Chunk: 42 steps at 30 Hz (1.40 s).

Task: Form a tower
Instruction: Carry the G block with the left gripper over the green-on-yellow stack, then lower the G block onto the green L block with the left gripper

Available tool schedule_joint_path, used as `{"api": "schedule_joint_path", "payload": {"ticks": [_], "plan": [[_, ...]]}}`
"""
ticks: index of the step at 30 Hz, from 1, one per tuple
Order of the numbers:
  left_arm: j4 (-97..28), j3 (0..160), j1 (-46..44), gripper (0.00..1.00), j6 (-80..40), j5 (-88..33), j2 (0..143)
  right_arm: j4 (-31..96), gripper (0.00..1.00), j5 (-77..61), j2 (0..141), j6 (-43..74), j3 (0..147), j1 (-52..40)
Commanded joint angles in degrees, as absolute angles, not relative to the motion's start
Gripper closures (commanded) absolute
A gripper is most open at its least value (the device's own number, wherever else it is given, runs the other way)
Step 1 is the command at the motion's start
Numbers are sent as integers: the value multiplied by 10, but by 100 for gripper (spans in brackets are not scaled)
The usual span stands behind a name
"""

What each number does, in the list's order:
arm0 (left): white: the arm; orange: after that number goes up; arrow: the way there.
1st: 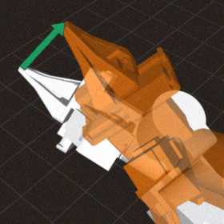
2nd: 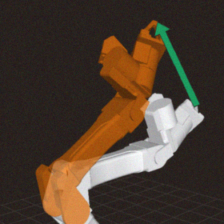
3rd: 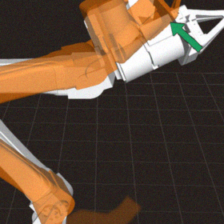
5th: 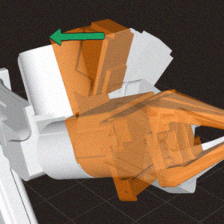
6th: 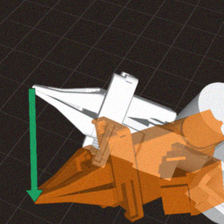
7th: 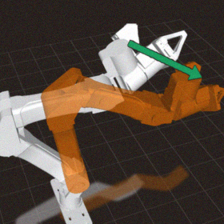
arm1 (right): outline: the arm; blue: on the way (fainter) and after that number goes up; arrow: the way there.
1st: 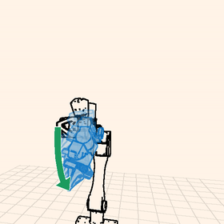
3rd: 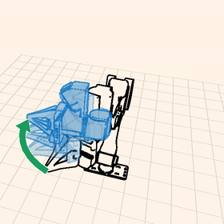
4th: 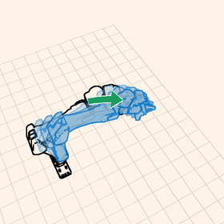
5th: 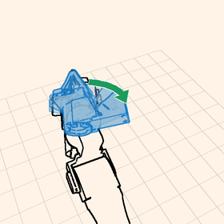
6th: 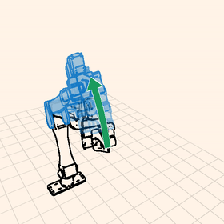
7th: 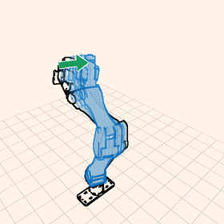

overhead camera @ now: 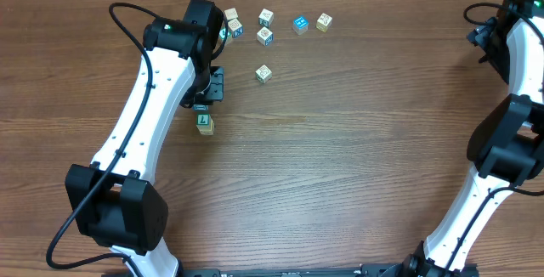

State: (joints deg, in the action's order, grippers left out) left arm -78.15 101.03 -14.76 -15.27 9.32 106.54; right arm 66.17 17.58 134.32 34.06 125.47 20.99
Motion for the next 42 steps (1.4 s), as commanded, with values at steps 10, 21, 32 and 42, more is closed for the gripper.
{"api": "schedule_joint_path", "payload": {"ticks": [10, 21, 32, 42], "plan": [[-781, 1012, -124, 95, -169, 90, 1073, 660, 0, 184, 1347, 340, 1263, 210], [-741, 976, -124, 95, -170, 74, 1073, 660, 0, 184, 1347, 340, 1263, 210], [-696, 924, -123, 95, -189, 75, 1035, 660, 0, 184, 1347, 340, 1263, 210], [-624, 854, -123, 95, -193, 75, 952, 660, 0, 183, 1347, 340, 1263, 210]]}}
